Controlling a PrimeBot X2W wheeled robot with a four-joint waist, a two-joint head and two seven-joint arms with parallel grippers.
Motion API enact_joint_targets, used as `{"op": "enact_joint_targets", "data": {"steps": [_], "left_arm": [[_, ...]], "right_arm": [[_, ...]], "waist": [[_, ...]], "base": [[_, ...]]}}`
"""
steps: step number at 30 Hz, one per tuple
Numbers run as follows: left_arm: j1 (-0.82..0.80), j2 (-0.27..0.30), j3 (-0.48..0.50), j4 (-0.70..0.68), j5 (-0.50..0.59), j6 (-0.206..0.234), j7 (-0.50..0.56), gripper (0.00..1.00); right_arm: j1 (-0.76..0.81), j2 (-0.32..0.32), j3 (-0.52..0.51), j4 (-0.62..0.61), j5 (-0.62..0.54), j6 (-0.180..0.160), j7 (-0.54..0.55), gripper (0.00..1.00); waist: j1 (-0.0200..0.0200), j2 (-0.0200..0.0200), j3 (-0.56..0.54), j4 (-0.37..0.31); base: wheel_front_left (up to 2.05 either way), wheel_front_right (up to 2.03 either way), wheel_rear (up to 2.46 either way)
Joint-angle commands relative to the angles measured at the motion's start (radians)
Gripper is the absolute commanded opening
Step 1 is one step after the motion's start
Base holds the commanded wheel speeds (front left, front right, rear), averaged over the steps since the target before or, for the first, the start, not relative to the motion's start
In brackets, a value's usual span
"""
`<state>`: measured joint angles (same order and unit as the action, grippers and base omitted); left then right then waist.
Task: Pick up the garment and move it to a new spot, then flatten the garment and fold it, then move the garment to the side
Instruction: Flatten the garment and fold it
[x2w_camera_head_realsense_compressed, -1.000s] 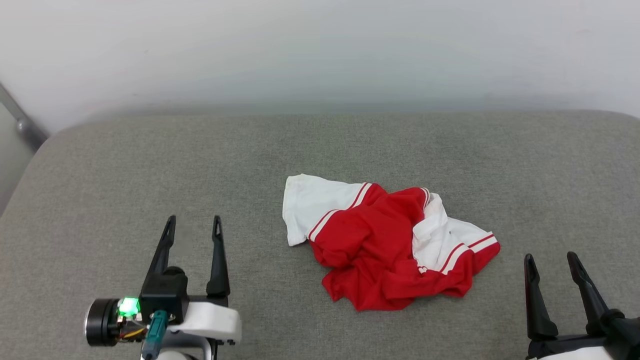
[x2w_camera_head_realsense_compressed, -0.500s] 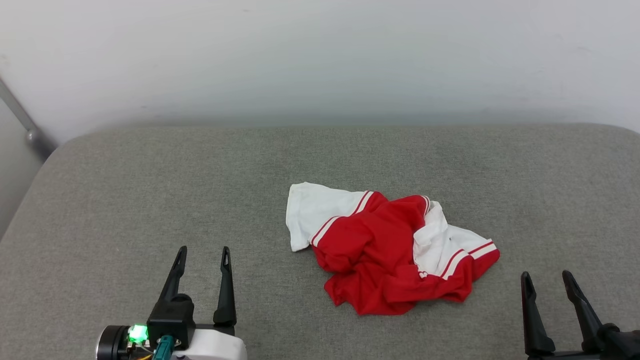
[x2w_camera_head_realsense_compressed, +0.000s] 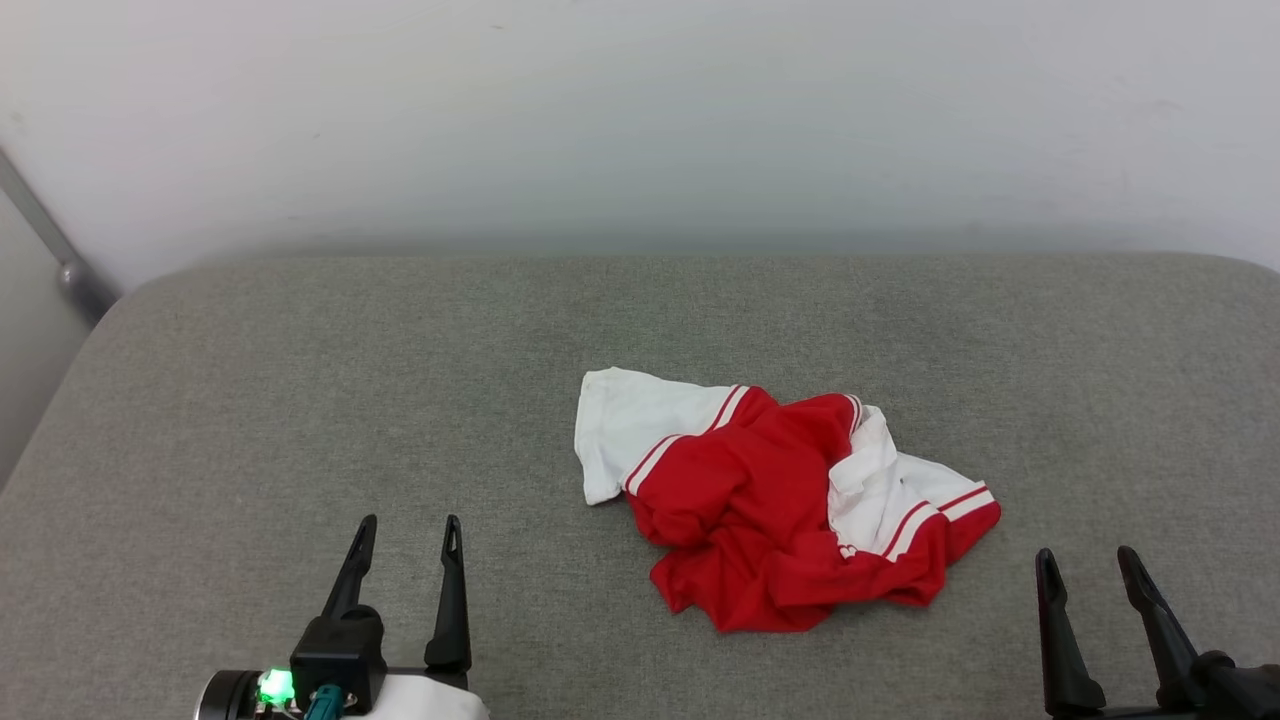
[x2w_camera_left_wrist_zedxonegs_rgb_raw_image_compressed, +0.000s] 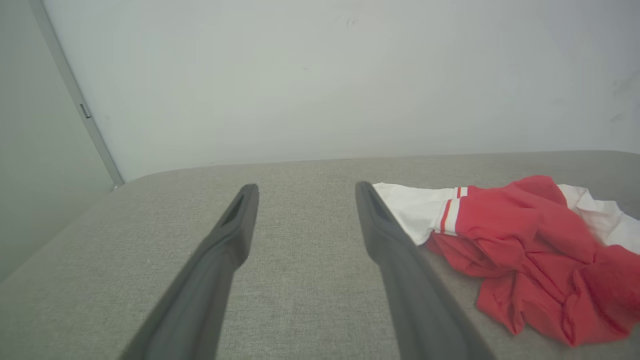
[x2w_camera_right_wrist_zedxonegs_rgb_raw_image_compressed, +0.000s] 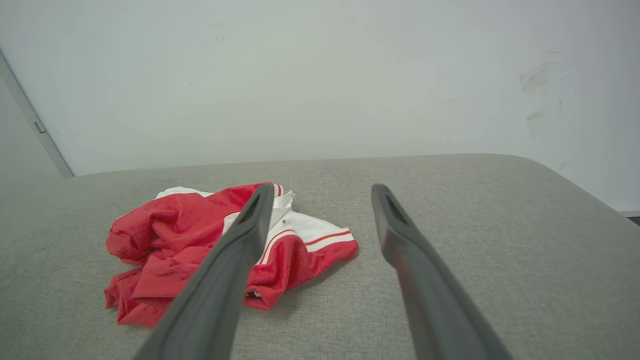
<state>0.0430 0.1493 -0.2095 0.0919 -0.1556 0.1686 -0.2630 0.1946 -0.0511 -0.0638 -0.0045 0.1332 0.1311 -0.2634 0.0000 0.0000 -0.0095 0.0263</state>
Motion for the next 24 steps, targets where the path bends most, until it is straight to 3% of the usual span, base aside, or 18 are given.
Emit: {"op": "enact_joint_targets", "data": {"steps": [1,11,19,24], "left_arm": [[0.011,-0.002,0.010,0.001,0.008,-0.006,-0.003,1.00],[0.014,-0.037,0.054,0.013,0.037,-0.045,-0.003,1.00],[-0.004,-0.059,0.077,0.016,0.052,-0.067,-0.003,1.00],[-0.021,-0.071,0.083,0.015,0.062,-0.081,-0.003,1.00]], "right_arm": [[0.012,0.002,0.001,-0.002,0.005,-0.001,-0.002,1.00],[-0.037,0.002,-0.059,-0.039,-0.012,-0.001,-0.002,1.00],[-0.219,0.000,-0.091,-0.128,-0.131,-0.001,-0.002,1.00],[-0.374,-0.108,-0.047,-0.082,-0.146,-0.001,-0.002,1.00]], "waist": [[0.0000,0.0000,0.000,0.000],[0.0000,0.0000,-0.001,0.003],[0.0000,0.0000,0.021,0.010],[0.0000,0.0000,0.058,0.019]], "base": [[0.00,0.00,0.00],[0.00,0.00,0.00],[0.00,0.00,0.00],[0.00,0.00,0.00]]}}
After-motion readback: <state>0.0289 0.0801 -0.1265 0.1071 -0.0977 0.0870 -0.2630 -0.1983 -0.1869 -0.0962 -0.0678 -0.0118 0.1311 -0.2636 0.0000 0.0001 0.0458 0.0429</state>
